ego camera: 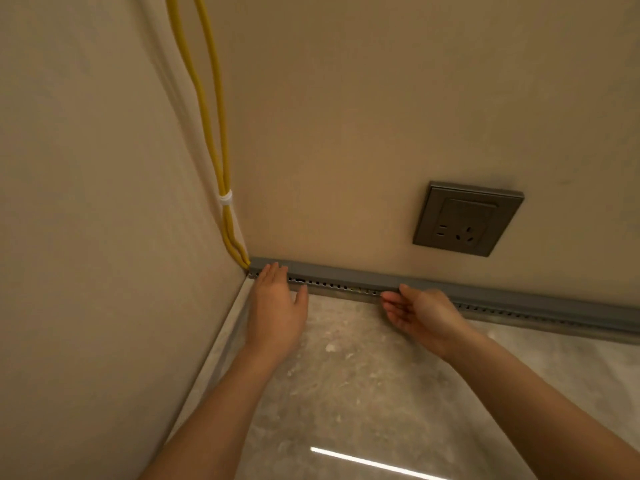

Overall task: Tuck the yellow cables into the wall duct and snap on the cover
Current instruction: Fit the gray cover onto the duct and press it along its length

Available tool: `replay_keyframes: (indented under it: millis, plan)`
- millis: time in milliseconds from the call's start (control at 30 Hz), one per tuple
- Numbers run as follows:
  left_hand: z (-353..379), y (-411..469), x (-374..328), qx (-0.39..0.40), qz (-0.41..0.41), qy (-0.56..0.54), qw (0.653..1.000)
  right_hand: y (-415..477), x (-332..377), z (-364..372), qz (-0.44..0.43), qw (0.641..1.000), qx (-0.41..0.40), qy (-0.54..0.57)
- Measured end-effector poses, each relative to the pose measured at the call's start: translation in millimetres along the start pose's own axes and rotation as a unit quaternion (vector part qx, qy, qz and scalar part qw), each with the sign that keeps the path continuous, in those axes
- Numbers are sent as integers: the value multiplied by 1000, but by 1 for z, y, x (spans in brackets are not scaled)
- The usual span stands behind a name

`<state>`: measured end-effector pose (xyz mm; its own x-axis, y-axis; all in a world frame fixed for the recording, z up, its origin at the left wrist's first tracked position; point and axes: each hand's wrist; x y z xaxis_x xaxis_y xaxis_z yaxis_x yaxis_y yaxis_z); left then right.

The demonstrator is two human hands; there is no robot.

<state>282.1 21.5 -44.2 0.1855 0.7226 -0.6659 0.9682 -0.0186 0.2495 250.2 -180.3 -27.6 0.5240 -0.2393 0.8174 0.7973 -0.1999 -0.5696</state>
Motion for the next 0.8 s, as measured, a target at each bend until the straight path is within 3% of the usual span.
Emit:
replay_keyframes:
  millis: [67,100,167,233,267,367,500,667,800]
  plan:
    - [6,-7,-5,-110,-7,-107,988,1,-5,1,-22,1000,-9,-12]
    - [10,-9,-9,-109,-44,-147,982,2,-7,1,-30,999,-13,-16]
    - [22,-7,-22,-12,-197,-279,940,3,-11,2,-52,998,-28,-20]
    - [33,-3,-38,89,-329,-411,845,3,-16,5,-80,995,-50,-28]
    - [38,-1,-46,119,-357,-443,814,4,-19,6,-94,993,-61,-35]
    - [49,1,-63,158,-386,-484,770,6,-25,9,-134,986,-85,-59]
    - [60,2,-73,155,-408,-507,743,8,-29,7,-159,982,-79,-70]
    - [62,2,-74,122,-421,-540,719,8,-27,-7,-163,980,-15,-116]
    - [63,3,-76,111,-422,-542,718,1,-31,-38,-207,965,-81,-142]
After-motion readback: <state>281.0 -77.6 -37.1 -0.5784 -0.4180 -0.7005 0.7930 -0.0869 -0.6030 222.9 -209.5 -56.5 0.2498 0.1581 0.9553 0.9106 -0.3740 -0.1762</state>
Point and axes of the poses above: each hand's wrist, its own y-axis towards the middle knuckle, its own z-axis out of the palm, x = y × z, and after that the axes turned 12 degrees about -y, right-handed
